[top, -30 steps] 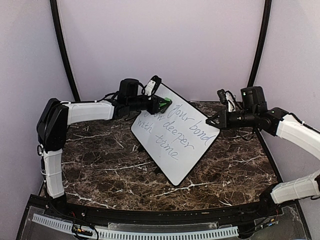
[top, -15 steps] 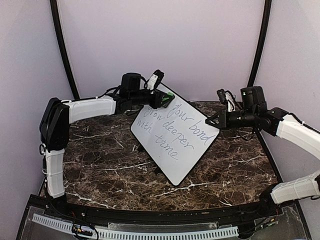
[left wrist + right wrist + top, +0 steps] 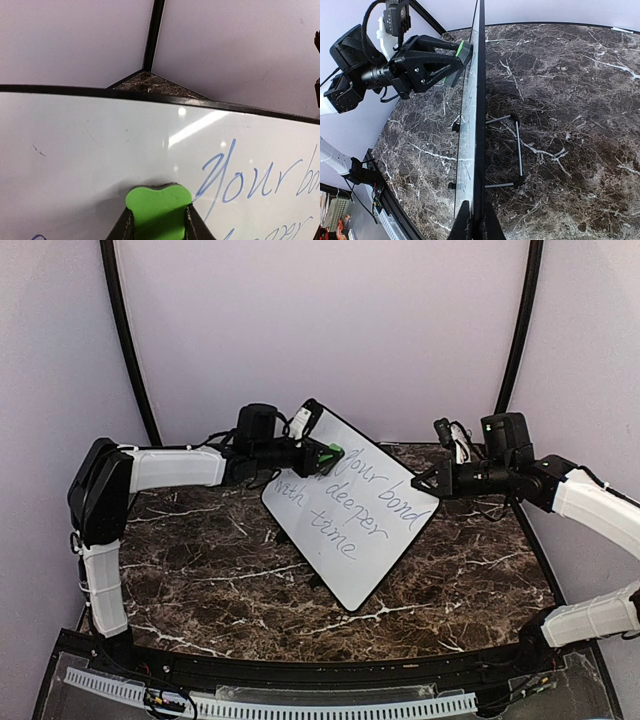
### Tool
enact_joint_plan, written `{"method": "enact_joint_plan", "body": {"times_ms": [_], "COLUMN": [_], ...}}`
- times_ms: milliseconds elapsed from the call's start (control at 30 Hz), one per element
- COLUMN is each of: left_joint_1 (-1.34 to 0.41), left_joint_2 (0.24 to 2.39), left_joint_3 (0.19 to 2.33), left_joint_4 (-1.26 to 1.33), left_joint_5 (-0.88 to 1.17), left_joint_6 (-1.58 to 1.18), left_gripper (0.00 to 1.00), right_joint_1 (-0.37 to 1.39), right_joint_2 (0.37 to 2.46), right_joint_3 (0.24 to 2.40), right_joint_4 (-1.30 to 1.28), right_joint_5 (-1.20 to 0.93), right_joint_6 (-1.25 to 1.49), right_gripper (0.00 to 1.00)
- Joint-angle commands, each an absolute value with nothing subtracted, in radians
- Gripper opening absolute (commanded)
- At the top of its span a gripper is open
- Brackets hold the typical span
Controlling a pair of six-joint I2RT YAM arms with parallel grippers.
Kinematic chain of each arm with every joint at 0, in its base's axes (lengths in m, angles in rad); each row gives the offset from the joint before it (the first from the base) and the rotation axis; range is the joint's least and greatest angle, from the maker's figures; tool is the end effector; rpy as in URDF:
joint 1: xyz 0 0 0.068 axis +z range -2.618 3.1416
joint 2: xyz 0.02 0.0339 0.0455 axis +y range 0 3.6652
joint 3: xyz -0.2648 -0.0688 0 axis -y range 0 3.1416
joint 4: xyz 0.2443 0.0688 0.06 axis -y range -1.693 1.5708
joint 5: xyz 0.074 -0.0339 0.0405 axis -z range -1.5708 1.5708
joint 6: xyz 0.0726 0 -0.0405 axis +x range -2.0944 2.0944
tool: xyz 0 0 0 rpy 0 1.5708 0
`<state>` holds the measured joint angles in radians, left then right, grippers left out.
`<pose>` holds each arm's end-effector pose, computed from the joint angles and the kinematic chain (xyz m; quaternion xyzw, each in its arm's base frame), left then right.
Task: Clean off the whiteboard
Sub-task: Erase the whiteboard from the whiteboard stand.
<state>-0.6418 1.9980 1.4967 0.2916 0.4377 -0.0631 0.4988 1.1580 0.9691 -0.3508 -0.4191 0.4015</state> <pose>0.3897 -0.3296 0.2606 0.3474 0.6882 -0.3704 0.5182 0.2365 0.1625 0.2970 -0.1438 0.8450 0.3728 0.3554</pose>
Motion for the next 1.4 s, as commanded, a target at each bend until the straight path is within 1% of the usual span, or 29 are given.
{"method": "enact_joint_plan", "body": {"times_ms": [0,133,433,533,733,1033,1200,1367], "left_joint_1": [-0.663,-0.662,-0.694,-0.719,-0.766,-0.791,-0.764,-0.697], "left_joint_2": [1.981,1.984,2.049,2.065,2.063,2.054,2.059,2.062], "left_joint_3": [1.391,1.408,1.604,1.637,1.605,1.566,1.588,1.592], "left_joint_4": [0.248,0.247,0.185,0.161,0.137,0.19,0.219,0.284], "left_joint_5": [0.455,0.462,0.476,0.472,0.447,0.425,0.355,0.387], "left_joint_6": [-0.074,-0.075,-0.065,-0.058,-0.046,-0.065,-0.089,-0.189], "left_gripper": [0.13,0.13,0.13,0.13,0.13,0.13,0.13,0.13], "right_joint_1": [0.562,0.563,0.564,0.566,0.566,0.57,0.575,0.577], "right_joint_2": [1.16,1.16,1.152,1.15,1.147,1.151,1.147,1.146], "right_joint_3": [0.969,0.969,0.958,0.959,0.964,0.963,0.959,0.956], "right_joint_4": [-0.316,-0.314,-0.313,-0.314,-0.319,-0.314,-0.314,-0.315], "right_joint_5": [-0.54,-0.543,-0.535,-0.533,-0.53,-0.534,-0.531,-0.528], "right_joint_6": [0.24,0.241,0.248,0.25,0.249,0.252,0.255,0.255], "right_gripper": [0.0,0.0,0.0,0.0,0.0,0.0,0.0,0.0]}}
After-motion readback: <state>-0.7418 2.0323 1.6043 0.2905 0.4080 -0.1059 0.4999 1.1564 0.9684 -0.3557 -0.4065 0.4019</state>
